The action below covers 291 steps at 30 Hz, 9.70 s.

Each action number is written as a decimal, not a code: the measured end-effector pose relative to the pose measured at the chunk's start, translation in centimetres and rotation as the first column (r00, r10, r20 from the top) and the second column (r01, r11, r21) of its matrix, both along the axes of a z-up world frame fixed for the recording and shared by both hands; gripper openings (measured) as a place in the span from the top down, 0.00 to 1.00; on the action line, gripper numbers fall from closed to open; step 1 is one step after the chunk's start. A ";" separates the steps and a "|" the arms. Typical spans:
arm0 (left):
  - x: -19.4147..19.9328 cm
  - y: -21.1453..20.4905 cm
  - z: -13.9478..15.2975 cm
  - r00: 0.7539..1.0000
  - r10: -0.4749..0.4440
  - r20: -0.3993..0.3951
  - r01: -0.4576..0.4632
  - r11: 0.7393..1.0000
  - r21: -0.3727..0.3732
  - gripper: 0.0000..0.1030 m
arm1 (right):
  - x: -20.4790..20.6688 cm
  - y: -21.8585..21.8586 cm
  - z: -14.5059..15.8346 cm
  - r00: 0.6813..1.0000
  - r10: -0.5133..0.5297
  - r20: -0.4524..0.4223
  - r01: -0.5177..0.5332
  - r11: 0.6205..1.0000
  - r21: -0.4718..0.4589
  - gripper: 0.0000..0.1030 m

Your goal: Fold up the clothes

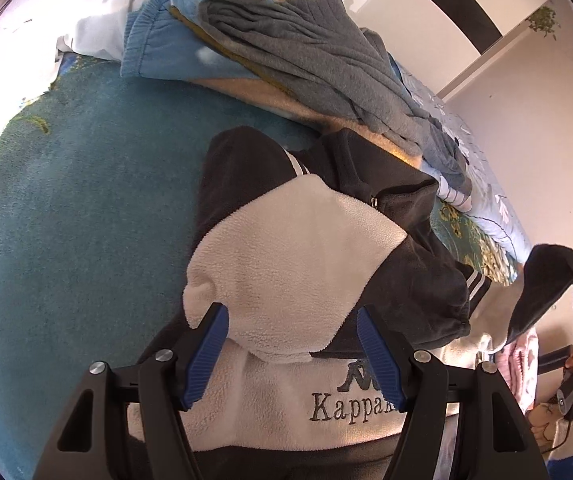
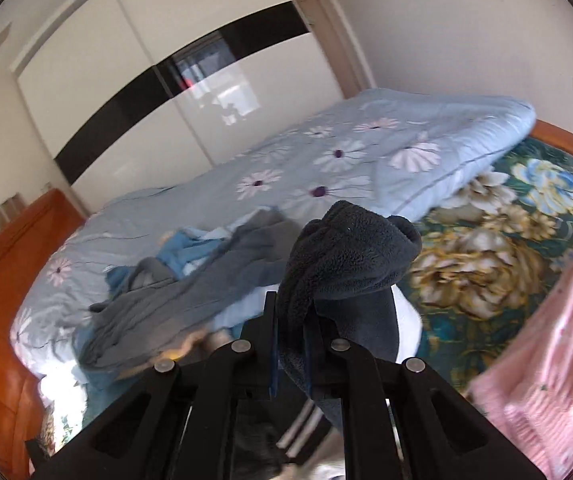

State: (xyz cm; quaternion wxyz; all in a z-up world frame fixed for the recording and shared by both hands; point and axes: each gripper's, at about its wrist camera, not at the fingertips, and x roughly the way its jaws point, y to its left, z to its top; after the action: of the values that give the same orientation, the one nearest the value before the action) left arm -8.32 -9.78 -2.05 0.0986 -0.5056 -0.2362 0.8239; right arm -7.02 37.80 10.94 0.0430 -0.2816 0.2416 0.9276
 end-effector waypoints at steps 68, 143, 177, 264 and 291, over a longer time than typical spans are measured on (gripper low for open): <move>-3.8 -1.8 -0.9 0.996 0.054 -0.070 -0.057 0.997 -0.044 0.81 | 11.5 -9.0 -17.0 0.925 0.255 0.283 -0.172 0.943 -0.285 0.53; 16.5 -6.1 -7.4 0.938 -0.285 0.195 0.201 0.910 0.363 0.16 | 25.2 -5.2 -19.8 0.880 0.357 0.314 -0.172 0.855 -0.490 0.52; 17.8 -8.4 -8.8 0.961 -0.149 0.234 0.044 0.915 0.400 0.89 | 25.7 -2.3 -21.8 0.893 0.324 0.312 -0.071 0.786 -0.614 0.89; 7.5 -5.7 -0.1 0.962 -0.264 0.072 0.221 0.903 0.370 0.85 | 21.0 -1.2 -14.3 0.881 0.377 0.286 -0.182 0.828 -0.530 0.93; 10.7 -8.8 -2.1 0.970 -0.210 0.126 0.147 0.911 0.384 0.84 | 25.7 -4.1 -21.1 0.850 0.427 0.307 -0.089 0.693 -0.716 0.82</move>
State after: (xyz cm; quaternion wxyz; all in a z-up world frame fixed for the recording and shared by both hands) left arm 2.33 -18.57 -4.15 0.2478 -0.5634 -0.3481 0.7071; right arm 18.63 33.71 -10.19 -0.1429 -0.5165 0.5022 0.6787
